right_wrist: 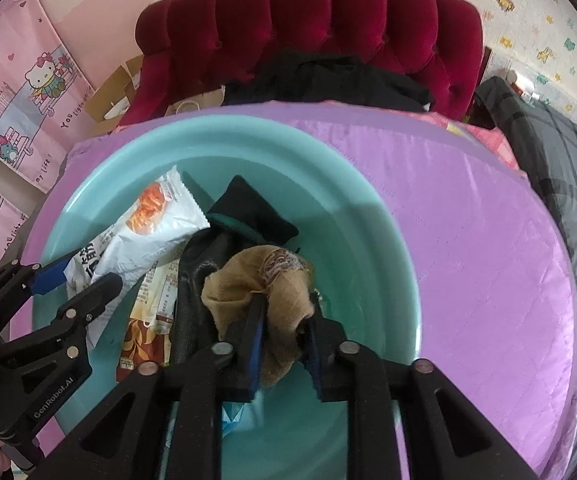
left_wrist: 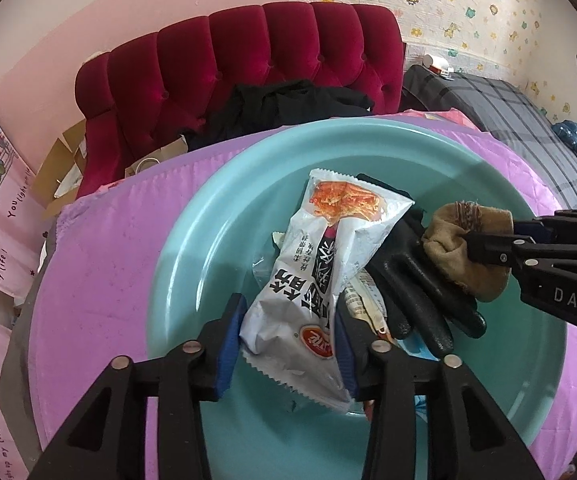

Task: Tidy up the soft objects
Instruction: 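Open both tools to drop the packet and cloth into the basin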

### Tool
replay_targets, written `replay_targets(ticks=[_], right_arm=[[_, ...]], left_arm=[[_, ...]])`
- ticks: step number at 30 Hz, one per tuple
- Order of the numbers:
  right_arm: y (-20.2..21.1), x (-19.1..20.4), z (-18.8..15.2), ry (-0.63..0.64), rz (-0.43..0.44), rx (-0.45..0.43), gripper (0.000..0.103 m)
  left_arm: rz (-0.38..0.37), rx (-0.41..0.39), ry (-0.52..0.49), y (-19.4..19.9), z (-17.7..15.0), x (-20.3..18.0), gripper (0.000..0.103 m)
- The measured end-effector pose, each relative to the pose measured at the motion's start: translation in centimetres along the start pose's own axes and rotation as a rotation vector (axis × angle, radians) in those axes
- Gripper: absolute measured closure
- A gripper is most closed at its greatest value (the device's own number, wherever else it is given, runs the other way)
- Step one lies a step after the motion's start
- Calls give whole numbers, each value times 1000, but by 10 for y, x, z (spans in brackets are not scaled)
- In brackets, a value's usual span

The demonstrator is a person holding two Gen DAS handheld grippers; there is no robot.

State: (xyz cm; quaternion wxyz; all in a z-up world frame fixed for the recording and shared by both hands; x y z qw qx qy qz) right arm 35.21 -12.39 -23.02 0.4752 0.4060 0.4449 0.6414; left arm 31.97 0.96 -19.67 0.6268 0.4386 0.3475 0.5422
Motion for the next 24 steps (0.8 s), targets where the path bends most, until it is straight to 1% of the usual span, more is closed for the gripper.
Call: replay_targets(ticks=[2, 3, 4, 5, 6, 7, 8, 9, 10, 12, 14, 19, 21, 24], right_arm=[[5, 0, 0, 0, 1, -11, 72], [8, 0, 1, -2, -3, -21, 66], [11, 0, 2, -2, -3, -28, 61], [14, 0, 2, -1, -2, -36, 58], [17, 1, 2, 0, -4, -44, 50], [20, 2, 2, 4, -8, -53, 41], [23, 2, 2, 7, -10, -62, 35], [25, 3, 2, 7, -13, -72, 21], [28, 5, 2, 6, -10, -84, 10], [31, 7, 1, 5, -10, -96, 0], [34, 7, 0, 5, -22, -105, 0], [37, 11, -6, 7, -18, -95, 0], [40, 11, -10, 5, -10, -91, 0], [48, 13, -19, 6, -14, -99, 0]], left_arm=[[6, -5, 2, 2, 0, -2, 48], [1, -1, 2, 3, 0, -1, 46], [-3, -2, 4, 5, 1, -2, 41], [-3, -14, 3, 7, 2, -2, 27], [-1, -31, 1, 11, 3, -2, 18], [0, -42, 0, 13, 4, -3, 6], [4, -54, -2, 15, 5, -3, 3], [12, -64, -3, 18, 5, -4, 1], [17, -65, -5, 19, 6, -5, 0], [26, -66, -6, 22, 5, -6, 0], [17, -63, -8, 24, 4, -8, 0], [14, -58, -7, 31, -2, -13, 0], [24, -61, 7, 37, -6, -12, 0], [9, -56, 15, 44, -12, -13, 0]])
Point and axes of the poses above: each gripper's, at about its wrist camera, not at the fingertips, and y roughly against the way its jaws point, x to its left, z to its top, the point moved 7 cm from there along -y, roughly the way its jaws point, and after that the axes turned 8 degrees about x, right-handed, at the moved point
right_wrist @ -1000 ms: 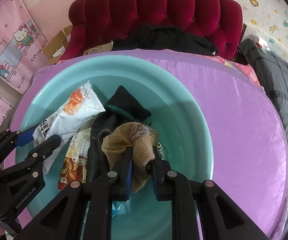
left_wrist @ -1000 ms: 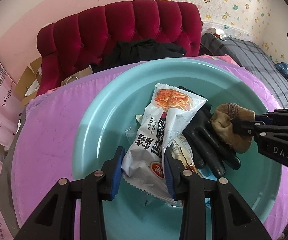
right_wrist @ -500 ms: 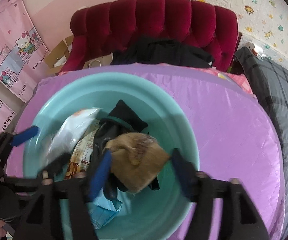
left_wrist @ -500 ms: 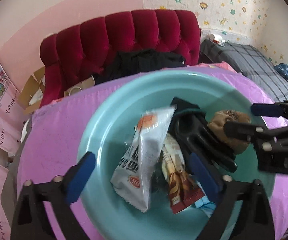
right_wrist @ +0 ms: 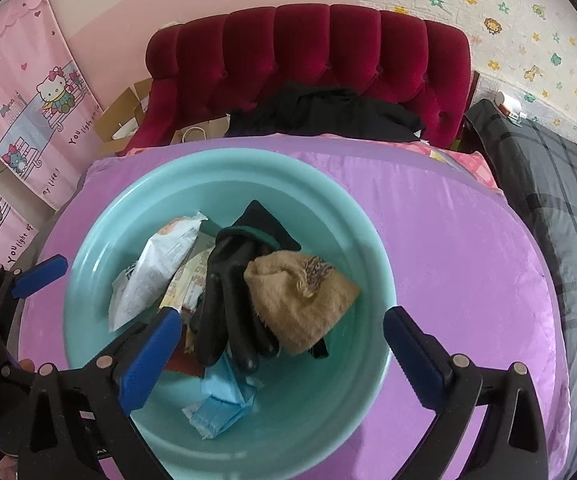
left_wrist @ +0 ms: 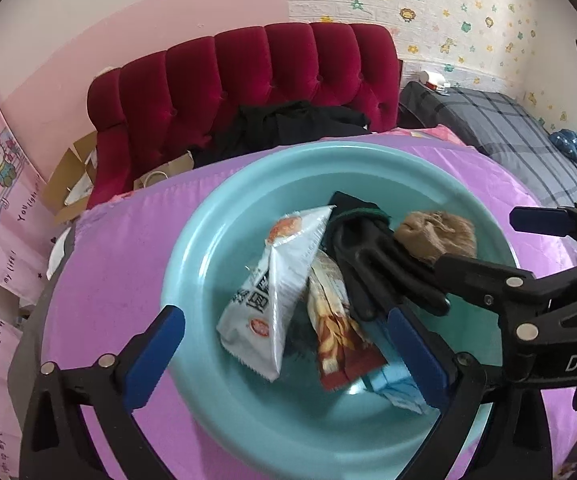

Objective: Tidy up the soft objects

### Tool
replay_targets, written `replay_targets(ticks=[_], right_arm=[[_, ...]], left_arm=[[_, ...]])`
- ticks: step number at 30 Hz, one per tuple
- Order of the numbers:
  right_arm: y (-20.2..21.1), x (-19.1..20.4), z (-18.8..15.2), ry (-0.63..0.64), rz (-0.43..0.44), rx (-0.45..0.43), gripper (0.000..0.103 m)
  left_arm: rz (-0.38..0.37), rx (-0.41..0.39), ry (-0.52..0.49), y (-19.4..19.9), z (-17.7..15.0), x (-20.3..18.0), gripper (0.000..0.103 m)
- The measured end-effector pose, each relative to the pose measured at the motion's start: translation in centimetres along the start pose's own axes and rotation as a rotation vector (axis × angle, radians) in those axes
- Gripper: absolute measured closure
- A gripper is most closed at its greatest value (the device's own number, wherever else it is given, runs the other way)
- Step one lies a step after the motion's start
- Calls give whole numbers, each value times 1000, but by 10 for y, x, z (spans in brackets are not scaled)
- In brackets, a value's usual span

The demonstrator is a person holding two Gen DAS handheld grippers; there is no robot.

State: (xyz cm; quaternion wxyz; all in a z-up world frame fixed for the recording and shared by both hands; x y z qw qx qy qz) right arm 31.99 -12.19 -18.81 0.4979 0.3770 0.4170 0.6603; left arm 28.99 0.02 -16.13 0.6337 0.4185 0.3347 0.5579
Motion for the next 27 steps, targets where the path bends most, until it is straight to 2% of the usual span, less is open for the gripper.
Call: replay_targets(ticks=[12, 15, 20, 27], right_arm=[[49, 7, -28, -19, 2, -26, 0], [61, 11, -36, -6, -6, -43, 0], [82, 18, -51, 8, -8, -70, 0], [104, 27, -79, 13, -4, -94, 0]], left_arm=[[36, -44, 81, 51, -23, 1, 0], [55, -73, 89, 67, -29, 0, 0], [59, -67, 97, 84, -41, -6, 0], [88, -106, 109, 109, -67, -16, 0]])
Point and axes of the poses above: each gripper's, at about its wrist camera, not at the fingertips, and y roughly against the way its jaws point, x to its left, z to its top, the point moved 7 cm from there along -y, roughly the way its jaws point, and after that the axes turned 8 degrees about x, right-handed, at the moved point
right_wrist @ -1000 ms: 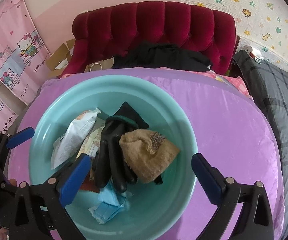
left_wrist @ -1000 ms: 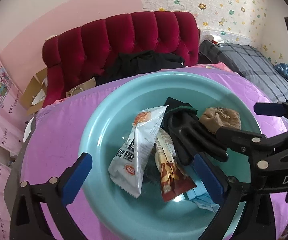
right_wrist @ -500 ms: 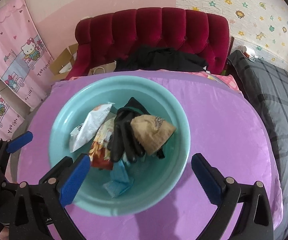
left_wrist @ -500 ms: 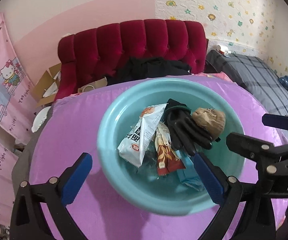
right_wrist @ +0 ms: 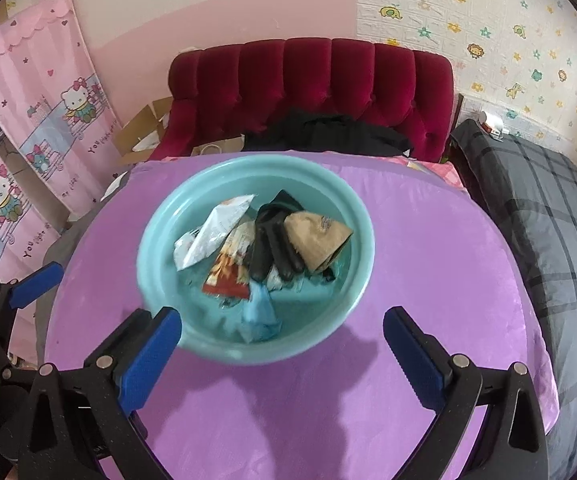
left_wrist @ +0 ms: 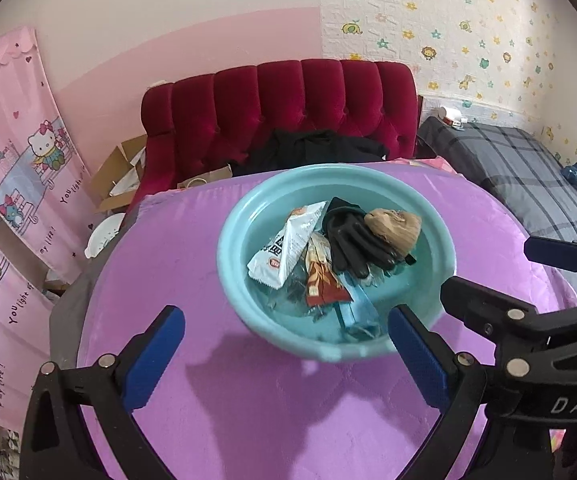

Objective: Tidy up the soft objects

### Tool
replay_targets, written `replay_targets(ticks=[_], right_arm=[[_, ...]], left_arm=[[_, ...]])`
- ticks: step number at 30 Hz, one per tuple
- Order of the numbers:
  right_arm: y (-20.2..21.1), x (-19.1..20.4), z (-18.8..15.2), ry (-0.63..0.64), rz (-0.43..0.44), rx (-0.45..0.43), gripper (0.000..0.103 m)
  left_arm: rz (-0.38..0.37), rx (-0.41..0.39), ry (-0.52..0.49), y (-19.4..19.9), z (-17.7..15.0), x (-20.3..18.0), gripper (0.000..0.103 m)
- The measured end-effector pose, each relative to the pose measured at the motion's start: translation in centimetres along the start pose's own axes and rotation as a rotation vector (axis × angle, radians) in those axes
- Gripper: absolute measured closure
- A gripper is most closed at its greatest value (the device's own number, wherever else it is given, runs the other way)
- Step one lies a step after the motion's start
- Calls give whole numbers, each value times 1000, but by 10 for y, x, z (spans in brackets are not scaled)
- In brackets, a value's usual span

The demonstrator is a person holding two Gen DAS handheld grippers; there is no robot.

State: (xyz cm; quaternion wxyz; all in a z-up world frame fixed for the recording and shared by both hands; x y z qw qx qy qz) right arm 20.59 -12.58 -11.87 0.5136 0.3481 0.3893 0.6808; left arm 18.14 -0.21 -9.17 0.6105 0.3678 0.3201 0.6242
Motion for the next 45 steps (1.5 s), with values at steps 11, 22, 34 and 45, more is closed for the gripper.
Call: replay_targets(ticks=[11, 22, 34, 45], right_arm=[[24, 8, -46, 1, -1, -50, 0], [36, 14, -80, 18, -4, -91, 0], [31, 15, -105, 21, -3, -76, 0], [35, 17, -110, 22, -4, -82, 0]], left_arm=[[16, -22, 39, 25, -41, 0, 0], [6, -14, 45, 32, -76, -7, 0], [22, 7, 52, 30, -98, -9, 0], [26, 3, 53, 35, -100, -8, 0]])
Point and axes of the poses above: each gripper's, at about its wrist camera, not at the fingertips, and y roughly against the way its jaws point, x to its left, z to its top, the point moved 7 cm from there along -y, roughly the way its jaws point, and after that the axes turned 8 degrees about x, right-handed, at the moved point
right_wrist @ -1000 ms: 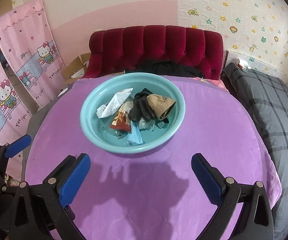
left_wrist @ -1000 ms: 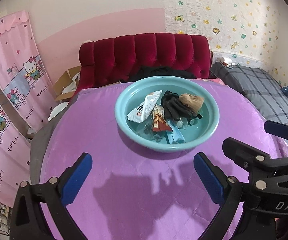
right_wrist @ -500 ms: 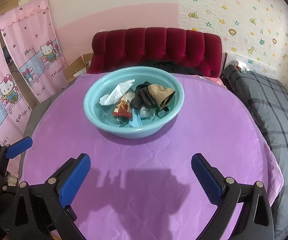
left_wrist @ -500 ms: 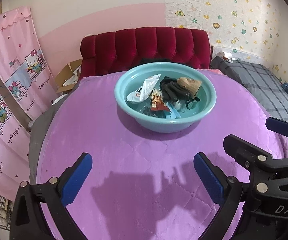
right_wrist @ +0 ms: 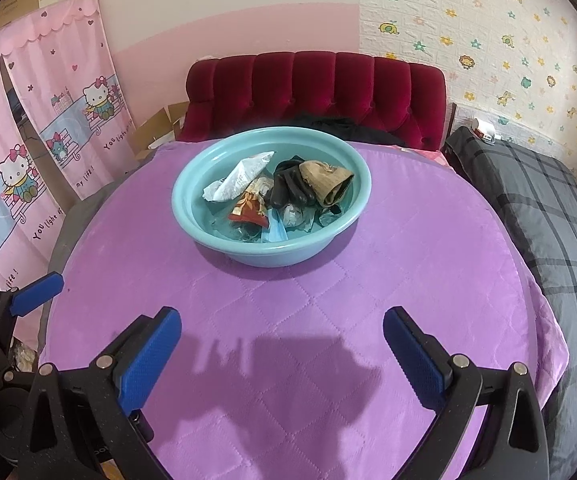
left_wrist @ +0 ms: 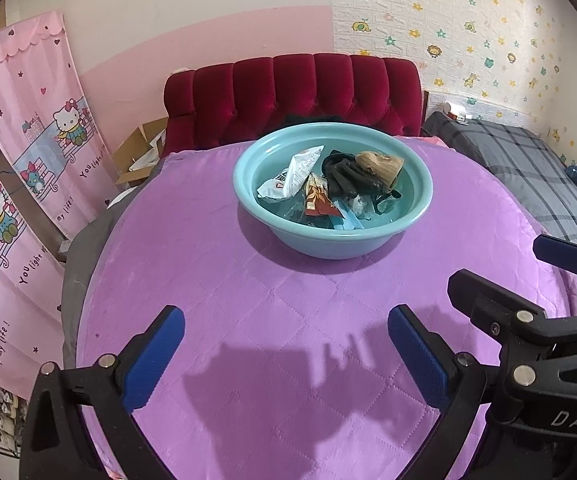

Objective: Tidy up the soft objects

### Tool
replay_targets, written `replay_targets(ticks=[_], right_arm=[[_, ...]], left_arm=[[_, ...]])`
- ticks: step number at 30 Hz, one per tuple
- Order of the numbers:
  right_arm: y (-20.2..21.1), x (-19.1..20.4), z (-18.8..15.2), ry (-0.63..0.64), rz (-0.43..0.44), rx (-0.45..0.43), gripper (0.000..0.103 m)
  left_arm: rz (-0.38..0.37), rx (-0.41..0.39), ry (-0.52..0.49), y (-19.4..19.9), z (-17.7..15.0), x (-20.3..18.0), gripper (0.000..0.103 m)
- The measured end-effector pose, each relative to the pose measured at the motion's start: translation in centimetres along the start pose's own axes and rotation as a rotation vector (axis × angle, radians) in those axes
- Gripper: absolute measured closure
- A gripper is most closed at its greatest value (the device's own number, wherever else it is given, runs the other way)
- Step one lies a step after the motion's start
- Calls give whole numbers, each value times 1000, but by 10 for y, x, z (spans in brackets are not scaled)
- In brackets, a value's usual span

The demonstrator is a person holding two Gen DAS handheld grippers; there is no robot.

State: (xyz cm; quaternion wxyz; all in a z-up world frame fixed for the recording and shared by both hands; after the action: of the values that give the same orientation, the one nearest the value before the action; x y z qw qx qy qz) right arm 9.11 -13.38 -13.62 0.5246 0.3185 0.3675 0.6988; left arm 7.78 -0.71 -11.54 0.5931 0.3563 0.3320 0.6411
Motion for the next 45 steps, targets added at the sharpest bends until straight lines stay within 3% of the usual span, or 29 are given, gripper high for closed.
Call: replay_targets(ticks=[45], right_arm=[[10, 4, -7, -5, -10, -17, 0]], left_arm=[[-7, -5, -11, 6, -4, -1, 0]])
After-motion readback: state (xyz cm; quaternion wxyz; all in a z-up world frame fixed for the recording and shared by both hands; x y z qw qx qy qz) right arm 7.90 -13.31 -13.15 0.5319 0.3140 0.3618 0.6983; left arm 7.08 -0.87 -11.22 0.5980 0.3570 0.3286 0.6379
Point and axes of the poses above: each gripper's, at about its wrist camera, not at the fingertips, and y roughly against the way its jaws point, x to its left, z to its top, the point moved 7 cm from there along -y, roughly the way its jaws point, and after that the axes turned 8 degrees about x, right-handed, at the moved point
